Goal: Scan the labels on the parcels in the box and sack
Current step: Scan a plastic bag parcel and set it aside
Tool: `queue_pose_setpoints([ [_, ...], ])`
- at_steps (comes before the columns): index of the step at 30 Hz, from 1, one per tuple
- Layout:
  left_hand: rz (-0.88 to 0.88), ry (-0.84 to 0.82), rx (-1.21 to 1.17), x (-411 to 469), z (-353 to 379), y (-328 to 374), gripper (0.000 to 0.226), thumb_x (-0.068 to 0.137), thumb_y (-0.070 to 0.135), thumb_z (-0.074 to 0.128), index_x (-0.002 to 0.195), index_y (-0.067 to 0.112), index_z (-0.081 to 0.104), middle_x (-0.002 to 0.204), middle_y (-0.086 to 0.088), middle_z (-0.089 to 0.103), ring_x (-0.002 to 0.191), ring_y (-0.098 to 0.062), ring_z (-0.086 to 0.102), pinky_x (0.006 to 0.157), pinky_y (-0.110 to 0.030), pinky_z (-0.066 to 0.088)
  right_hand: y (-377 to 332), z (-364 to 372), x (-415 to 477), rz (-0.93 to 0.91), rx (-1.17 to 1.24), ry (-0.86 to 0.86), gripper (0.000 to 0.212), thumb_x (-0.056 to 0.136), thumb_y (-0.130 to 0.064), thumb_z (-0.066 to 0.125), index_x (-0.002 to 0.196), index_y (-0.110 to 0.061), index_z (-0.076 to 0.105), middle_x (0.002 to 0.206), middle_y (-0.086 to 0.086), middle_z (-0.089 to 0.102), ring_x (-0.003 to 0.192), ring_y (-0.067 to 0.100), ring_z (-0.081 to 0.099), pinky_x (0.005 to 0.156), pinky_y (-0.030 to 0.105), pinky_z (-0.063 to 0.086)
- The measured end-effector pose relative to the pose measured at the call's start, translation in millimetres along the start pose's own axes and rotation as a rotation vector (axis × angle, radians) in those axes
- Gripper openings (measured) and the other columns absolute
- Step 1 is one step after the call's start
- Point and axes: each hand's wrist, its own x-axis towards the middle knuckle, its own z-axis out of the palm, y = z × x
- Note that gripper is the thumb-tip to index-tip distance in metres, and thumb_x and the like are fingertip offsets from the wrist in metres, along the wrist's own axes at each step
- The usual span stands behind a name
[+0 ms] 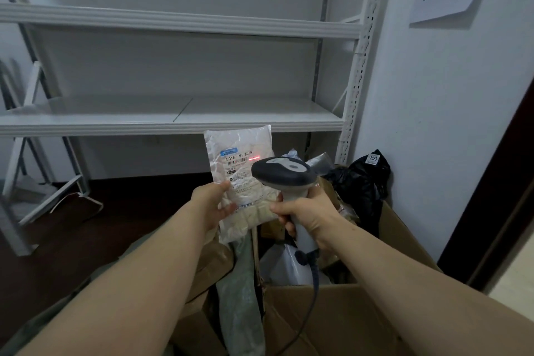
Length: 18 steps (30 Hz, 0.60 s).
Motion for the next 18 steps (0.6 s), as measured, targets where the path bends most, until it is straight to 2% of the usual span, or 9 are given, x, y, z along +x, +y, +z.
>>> queue_pose_setpoints([
  [2,-0.010,-0.004,-0.046,-0.6,-0.6,1.2,0.018,0.091,0.000,0.057,0.108,0.003,0.055,0.119,-0.017,0.050,0.108,-0.037,0.054,0.063,-0.039,0.056,-1.5,0.0,-0.6,0.024,0.070,-0.020,0.015,0.082,-0.002,0.067,0.071,-0.008,0.059,0.050,0.007,0.055,0.038,0.014,0.045,0.040,0.020,0.040],
  [4,-0.014,-0.012,-0.111,-0.5,-2.2,1.5,0.025,0.088,-0.010,0.049,0.109,0.004,0.052,0.118,-0.017,0.047,0.109,-0.041,0.053,0.067,-0.042,0.056,-3.6,-0.2,-0.2,0.056,0.181,-0.044,0.006,0.084,-0.006,0.066,0.080,-0.004,0.062,0.054,0.010,0.059,0.038,0.014,0.048,0.042,0.022,0.042],
  [7,-0.003,-0.017,-0.208,-0.2,-2.7,1.2,0.034,0.089,-0.011,0.042,0.115,0.008,0.050,0.122,-0.016,0.048,0.113,-0.041,0.053,0.076,-0.046,0.053,-8.7,-1.9,-0.6,0.130,0.297,-0.085,0.014,0.087,-0.013,0.063,0.086,0.000,0.060,0.058,0.012,0.061,0.040,0.015,0.054,0.042,0.022,0.046],
  [11,0.021,0.022,-0.267,-4.7,1.8,1.1,0.039,0.091,-0.010,0.038,0.125,0.006,0.049,0.126,-0.015,0.050,0.120,-0.038,0.049,0.085,-0.047,0.050,-14.7,-3.2,-1.6,0.192,0.362,-0.129,0.017,0.088,-0.019,0.061,0.079,-0.005,0.057,0.059,0.013,0.063,0.042,0.016,0.058,0.044,0.021,0.050],
  [13,0.008,0.008,-0.303,-8.7,3.4,1.2,0.027,0.092,-0.010,0.035,0.107,0.004,0.053,0.129,-0.016,0.048,0.124,-0.039,0.046,0.093,-0.049,0.048,-15.7,-2.2,-1.7,0.211,0.367,-0.138,0.017,0.088,-0.019,0.061,0.079,-0.006,0.055,0.058,0.012,0.062,0.041,0.016,0.057,0.043,0.021,0.049],
  [15,-0.008,-0.010,-0.329,-11.7,4.5,1.4,0.023,0.092,-0.010,0.033,0.088,0.005,0.050,0.124,-0.017,0.046,0.127,-0.041,0.042,0.096,-0.050,0.046,-15.6,-0.9,-2.1,0.228,0.360,-0.141,0.018,0.089,-0.019,0.060,0.076,-0.008,0.053,0.056,0.011,0.061,0.040,0.015,0.054,0.043,0.020,0.046],
  [16,-0.005,-0.016,-0.335,-12.4,5.0,0.7,0.024,0.093,-0.010,0.032,0.087,0.005,0.050,0.123,-0.017,0.046,0.127,-0.041,0.041,0.098,-0.050,0.045,-15.7,-0.2,-2.7,0.233,0.353,-0.143,0.019,0.089,-0.018,0.059,0.075,-0.008,0.052,0.055,0.010,0.059,0.039,0.015,0.052,0.043,0.020,0.045],
  [18,0.004,-0.018,-0.346,-13.3,5.3,-0.3,0.026,0.093,-0.010,0.031,0.100,0.003,0.052,0.130,-0.018,0.047,0.128,-0.041,0.041,0.100,-0.051,0.043,-15.1,1.3,-3.4,0.237,0.345,-0.149,0.020,0.089,-0.018,0.059,0.073,-0.009,0.051,0.052,0.008,0.058,0.038,0.014,0.050,0.043,0.019,0.043],
])
